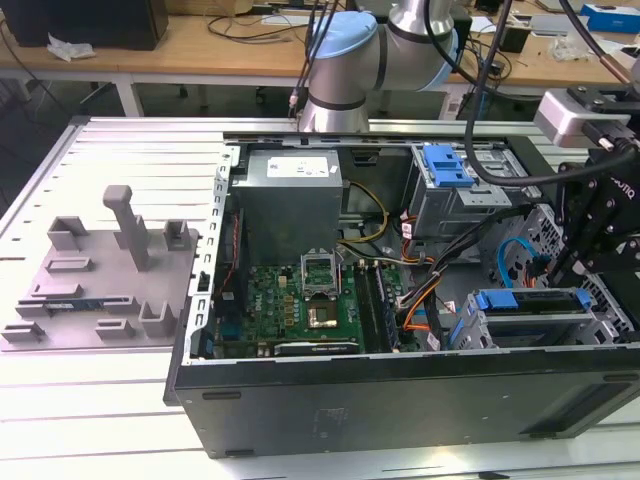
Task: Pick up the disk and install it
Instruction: 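Insert the first disk wire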
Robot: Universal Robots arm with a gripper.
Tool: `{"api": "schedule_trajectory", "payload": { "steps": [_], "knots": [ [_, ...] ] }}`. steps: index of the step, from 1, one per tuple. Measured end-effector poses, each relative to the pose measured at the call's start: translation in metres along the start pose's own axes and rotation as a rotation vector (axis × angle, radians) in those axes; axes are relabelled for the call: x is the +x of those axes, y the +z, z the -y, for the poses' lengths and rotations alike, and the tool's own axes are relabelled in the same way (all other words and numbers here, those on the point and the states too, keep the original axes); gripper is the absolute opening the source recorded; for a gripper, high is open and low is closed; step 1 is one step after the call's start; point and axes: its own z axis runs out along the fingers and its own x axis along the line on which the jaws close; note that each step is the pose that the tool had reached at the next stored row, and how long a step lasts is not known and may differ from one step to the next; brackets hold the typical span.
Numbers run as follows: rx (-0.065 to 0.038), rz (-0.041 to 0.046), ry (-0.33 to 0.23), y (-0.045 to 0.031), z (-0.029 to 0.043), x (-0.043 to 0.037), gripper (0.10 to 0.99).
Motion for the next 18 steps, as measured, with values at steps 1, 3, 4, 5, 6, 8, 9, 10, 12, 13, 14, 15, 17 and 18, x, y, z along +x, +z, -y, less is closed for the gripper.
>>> {"api": "schedule_trajectory", "payload": {
  "steps": [1,3,4,5,6,8,9,10,12,13,14,15,17,18],
  "knots": [
    [0.0,-0.0011,0.0,0.0002,-0.0001,-0.0005,0.165],
    [0.0,-0.0022,0.0,0.0006,-0.0001,-0.0019,0.165],
    [0.0,-0.0022,0.0,0.0008,-0.0001,-0.0023,0.165],
    [0.0,-0.0026,0.0,0.0009,-0.0001,-0.0029,0.165],
    [-0.001,-0.0027,0.0,0.001,-0.0001,-0.003,0.165],
    [-0.001,-0.0029,0.0,0.0012,0.0002,-0.003,0.165],
    [-0.001,-0.0028,0.0,0.0014,0.0002,-0.003,0.165],
    [-0.002,-0.0028,0.0,0.0018,0.0003,-0.003,0.165],
    [-0.002,-0.0029,0.001,0.0019,0.0003,-0.003,0.165],
    [-0.002,-0.0028,0.001,0.0019,0.0002,-0.003,0.165],
    [-0.002,-0.0026,0.001,0.0021,0.0003,-0.0029,0.165],
    [-0.002,-0.0027,0.001,0.0021,0.0003,-0.0025,0.165],
    [-0.002,-0.0027,0.001,0.0021,0.0003,-0.0022,0.165],
    [-0.002,-0.0028,0.002,0.0022,0.0003,-0.002,0.165]
  ]
}}
